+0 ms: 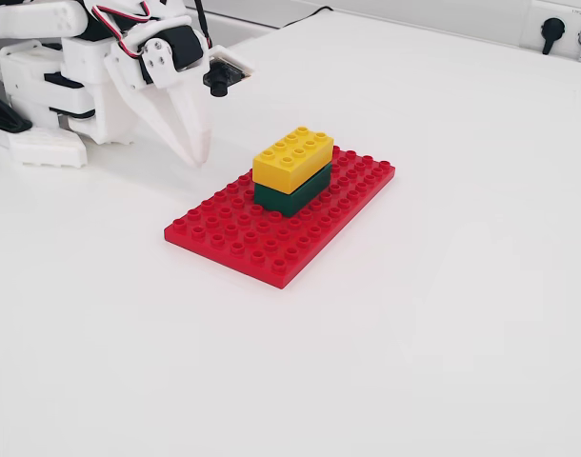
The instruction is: Put yellow lego brick onto the green one
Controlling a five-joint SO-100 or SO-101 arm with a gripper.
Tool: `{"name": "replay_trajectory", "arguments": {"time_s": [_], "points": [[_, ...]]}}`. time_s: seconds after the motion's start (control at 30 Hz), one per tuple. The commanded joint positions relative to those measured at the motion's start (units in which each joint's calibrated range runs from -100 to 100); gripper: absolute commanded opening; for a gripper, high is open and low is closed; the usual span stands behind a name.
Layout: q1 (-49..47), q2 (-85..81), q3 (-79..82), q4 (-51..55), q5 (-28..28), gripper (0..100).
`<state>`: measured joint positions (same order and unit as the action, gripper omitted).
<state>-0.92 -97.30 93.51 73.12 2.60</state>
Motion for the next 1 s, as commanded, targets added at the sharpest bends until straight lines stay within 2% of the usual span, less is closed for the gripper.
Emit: {"name": "replay_trajectory", "arguments": {"time_s": [0.0, 0.27, 0.97], "points": [[-0.3, 0.5, -1.4, 0.7, 0.5, 2], [-4.1, -0.3, -1.2, 0.8, 0.3, 2], [-4.1, -0.4, -1.2, 0.9, 0.4, 2]]}}
